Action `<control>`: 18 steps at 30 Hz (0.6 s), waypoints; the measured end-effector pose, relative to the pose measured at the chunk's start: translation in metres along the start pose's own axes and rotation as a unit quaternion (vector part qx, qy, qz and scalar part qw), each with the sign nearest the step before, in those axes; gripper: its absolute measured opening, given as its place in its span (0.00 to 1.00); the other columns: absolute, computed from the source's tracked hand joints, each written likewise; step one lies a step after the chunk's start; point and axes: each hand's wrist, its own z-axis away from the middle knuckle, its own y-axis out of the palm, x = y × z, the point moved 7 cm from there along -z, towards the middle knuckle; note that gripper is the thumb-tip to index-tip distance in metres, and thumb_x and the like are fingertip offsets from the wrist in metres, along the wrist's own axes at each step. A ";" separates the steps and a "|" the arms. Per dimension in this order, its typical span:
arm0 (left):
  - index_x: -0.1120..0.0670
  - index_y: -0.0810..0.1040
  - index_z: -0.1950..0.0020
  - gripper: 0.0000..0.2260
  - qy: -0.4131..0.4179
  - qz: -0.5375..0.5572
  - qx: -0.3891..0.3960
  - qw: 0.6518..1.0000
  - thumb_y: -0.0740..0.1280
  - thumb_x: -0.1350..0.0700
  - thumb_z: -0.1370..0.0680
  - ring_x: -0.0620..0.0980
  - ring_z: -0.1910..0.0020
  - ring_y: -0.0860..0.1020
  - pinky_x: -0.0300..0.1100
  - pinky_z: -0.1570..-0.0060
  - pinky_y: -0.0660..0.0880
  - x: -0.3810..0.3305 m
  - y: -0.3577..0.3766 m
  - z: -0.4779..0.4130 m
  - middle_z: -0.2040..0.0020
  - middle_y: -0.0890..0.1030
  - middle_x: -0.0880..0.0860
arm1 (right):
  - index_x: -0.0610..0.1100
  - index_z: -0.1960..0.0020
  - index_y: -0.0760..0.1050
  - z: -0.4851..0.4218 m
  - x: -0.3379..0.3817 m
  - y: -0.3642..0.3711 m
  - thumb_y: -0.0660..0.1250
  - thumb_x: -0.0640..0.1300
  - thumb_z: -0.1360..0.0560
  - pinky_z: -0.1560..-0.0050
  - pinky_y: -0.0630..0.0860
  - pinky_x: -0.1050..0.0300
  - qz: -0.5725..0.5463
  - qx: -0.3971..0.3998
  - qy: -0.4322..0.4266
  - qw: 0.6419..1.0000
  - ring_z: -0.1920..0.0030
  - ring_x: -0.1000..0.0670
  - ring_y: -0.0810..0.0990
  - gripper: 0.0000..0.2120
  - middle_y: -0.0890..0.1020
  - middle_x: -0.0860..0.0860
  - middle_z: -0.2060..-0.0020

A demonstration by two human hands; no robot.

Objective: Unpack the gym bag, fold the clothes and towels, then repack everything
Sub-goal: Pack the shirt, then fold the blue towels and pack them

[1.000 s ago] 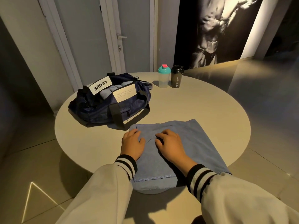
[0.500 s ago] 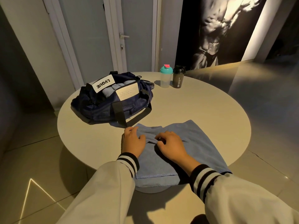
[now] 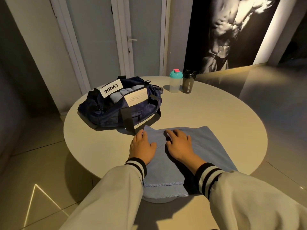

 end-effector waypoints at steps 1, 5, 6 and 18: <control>0.56 0.49 0.18 0.33 0.000 0.006 -0.007 1.000 0.60 0.46 0.17 0.57 0.21 0.57 0.53 0.23 0.59 0.000 0.000 0.000 0.18 0.51 0.52 | 0.55 0.24 0.62 -0.001 0.003 0.001 0.55 0.50 0.19 0.27 0.56 0.39 -0.003 0.002 -0.009 1.000 0.28 0.42 0.64 0.23 0.70 0.46 0.31; 0.56 0.47 0.18 0.35 -0.007 0.036 -0.032 0.999 0.62 0.47 0.18 0.57 0.23 0.60 0.53 0.25 0.64 0.000 -0.003 0.002 0.18 0.49 0.51 | 0.51 0.23 0.63 -0.004 0.009 0.011 0.52 0.49 0.17 0.23 0.47 0.36 -0.012 0.058 0.005 0.998 0.22 0.46 0.57 0.23 0.63 0.48 0.23; 0.57 0.48 0.18 0.35 -0.009 0.040 -0.032 0.999 0.62 0.47 0.18 0.57 0.23 0.60 0.53 0.25 0.64 0.000 -0.003 0.002 0.18 0.49 0.52 | 0.48 0.23 0.64 -0.004 0.009 0.011 0.53 0.49 0.17 0.23 0.48 0.36 -0.016 0.051 0.005 0.999 0.23 0.47 0.58 0.23 0.64 0.48 0.23; 0.51 0.61 0.20 0.28 0.024 0.071 -0.041 0.996 0.64 0.48 0.19 0.57 0.22 0.61 0.54 0.26 0.65 0.002 -0.006 0.000 0.18 0.53 0.51 | 0.46 0.34 0.75 0.006 0.013 -0.003 0.58 0.53 0.18 0.36 0.70 0.46 0.002 -0.009 -0.023 1.000 0.39 0.42 0.75 0.18 0.76 0.46 0.38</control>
